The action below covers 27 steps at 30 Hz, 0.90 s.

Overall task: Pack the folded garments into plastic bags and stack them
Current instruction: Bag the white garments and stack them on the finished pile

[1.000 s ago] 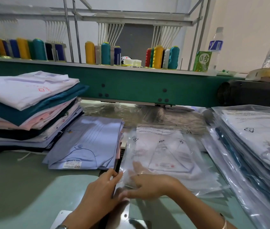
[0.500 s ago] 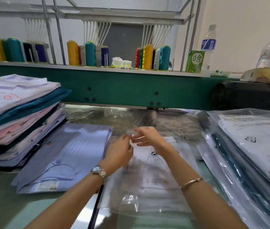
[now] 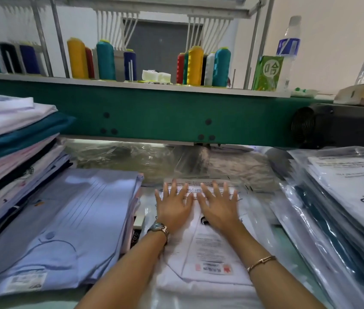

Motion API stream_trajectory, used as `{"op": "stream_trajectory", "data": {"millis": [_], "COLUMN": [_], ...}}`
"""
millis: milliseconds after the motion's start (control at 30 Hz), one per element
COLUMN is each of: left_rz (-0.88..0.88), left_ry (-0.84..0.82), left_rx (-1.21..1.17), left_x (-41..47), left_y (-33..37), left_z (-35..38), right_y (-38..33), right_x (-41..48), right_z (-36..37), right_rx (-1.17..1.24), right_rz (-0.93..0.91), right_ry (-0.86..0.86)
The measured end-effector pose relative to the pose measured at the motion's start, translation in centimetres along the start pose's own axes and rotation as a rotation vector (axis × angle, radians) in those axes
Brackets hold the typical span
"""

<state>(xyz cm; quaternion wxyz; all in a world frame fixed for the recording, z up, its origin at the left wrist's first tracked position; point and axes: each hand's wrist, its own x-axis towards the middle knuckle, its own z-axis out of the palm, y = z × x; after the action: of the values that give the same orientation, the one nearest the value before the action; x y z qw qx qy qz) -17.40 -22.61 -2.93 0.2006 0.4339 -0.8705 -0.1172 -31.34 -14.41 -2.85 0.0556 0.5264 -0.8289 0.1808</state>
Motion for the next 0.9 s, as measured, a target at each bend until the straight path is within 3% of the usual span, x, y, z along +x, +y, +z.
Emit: {"op": "stream_trajectory", "data": {"millis": [267,533,700,767,900], "left_rz": [-0.058,-0.048,-0.052,-0.037,0.091], "left_ry": [0.011,-0.091,-0.003,0.018,0.096], "left_rx": [0.009,0.027,-0.006,0.036,0.297], "left_x": [-0.3,0.2,-0.5,-0.4,-1.4], "left_y": [-1.4,-2.4,-2.4,-2.3,-1.0], "left_z": [-0.3,-1.1,-0.8,-1.1,-2.2], "right_y": [3.3,3.1,2.7,2.2,1.2], "right_x": [0.2,0.0,-0.5,-0.7,-2.0], "right_z": [-0.2,-0.6,-0.8,-1.3,-2.7], "right_rx": [-0.008,-0.019,0.011,0.098,0.141], "right_rz": [0.223,0.224,0.234,0.247,0.068], "right_ry": [0.011,0.003,0.016,0.133,0.495]}}
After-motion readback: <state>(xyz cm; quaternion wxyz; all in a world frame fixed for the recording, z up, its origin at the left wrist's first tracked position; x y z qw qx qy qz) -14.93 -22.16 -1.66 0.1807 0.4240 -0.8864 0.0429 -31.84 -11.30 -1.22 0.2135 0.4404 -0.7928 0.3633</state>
